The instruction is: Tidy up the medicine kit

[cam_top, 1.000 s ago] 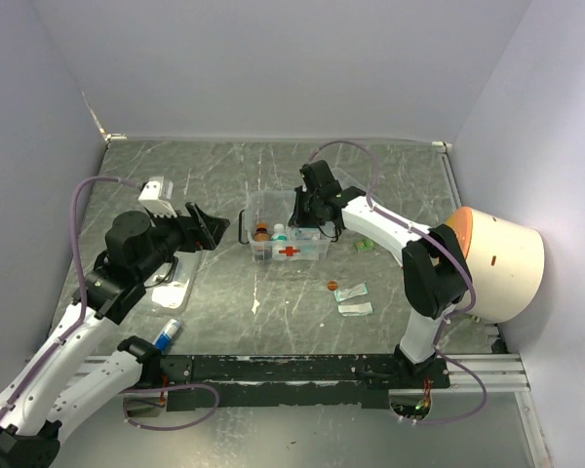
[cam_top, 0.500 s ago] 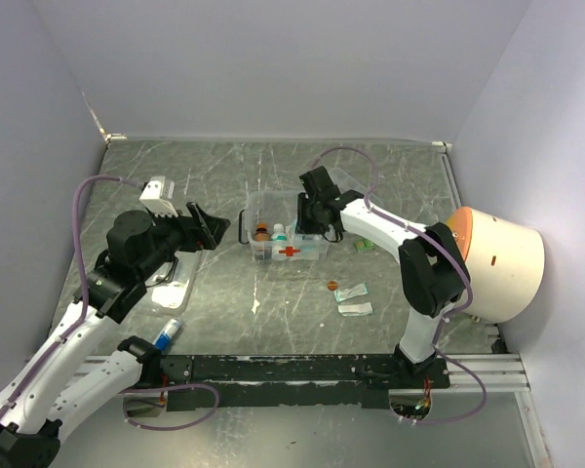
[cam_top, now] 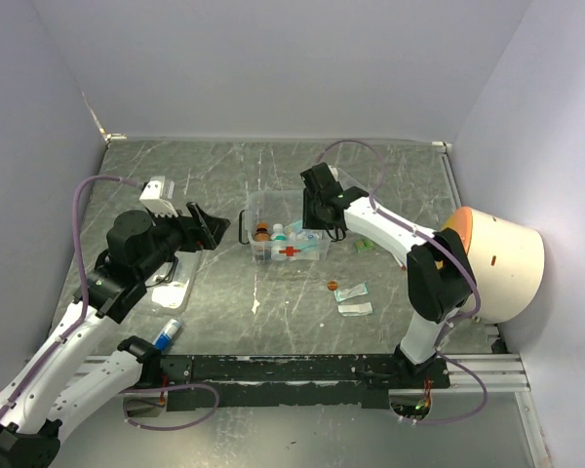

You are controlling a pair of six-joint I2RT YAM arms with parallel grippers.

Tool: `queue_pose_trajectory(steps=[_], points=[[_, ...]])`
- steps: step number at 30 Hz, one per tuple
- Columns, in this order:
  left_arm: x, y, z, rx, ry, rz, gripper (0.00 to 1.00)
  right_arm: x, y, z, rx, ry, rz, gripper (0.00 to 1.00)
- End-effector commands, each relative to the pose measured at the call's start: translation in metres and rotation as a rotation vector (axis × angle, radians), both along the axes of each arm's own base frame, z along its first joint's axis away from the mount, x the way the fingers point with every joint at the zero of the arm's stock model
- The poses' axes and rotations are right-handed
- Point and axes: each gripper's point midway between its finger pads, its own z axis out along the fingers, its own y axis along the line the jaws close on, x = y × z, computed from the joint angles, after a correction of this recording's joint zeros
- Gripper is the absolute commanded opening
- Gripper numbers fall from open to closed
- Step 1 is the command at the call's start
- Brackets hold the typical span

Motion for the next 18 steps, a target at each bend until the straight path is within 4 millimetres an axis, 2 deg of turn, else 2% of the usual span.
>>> queue_pose_trajectory(steps=[1,3,8,18], points=[[0.004,0.004,0.013,-0.017,-0.042,0.024,0.95,0.005,0.004,0.012,-0.046,-0.041,0.024,0.33],[0.004,0.004,0.012,-0.016,-0.039,0.024,0.95,0.007,0.009,0.01,-0.054,-0.045,0.044,0.35],[0.005,0.004,0.011,-0.015,-0.037,0.023,0.95,0.019,0.024,0.007,-0.058,-0.077,0.1,0.49],[0.006,0.002,0.009,-0.015,-0.032,0.019,0.94,0.048,0.038,-0.014,-0.083,-0.152,0.124,0.52]])
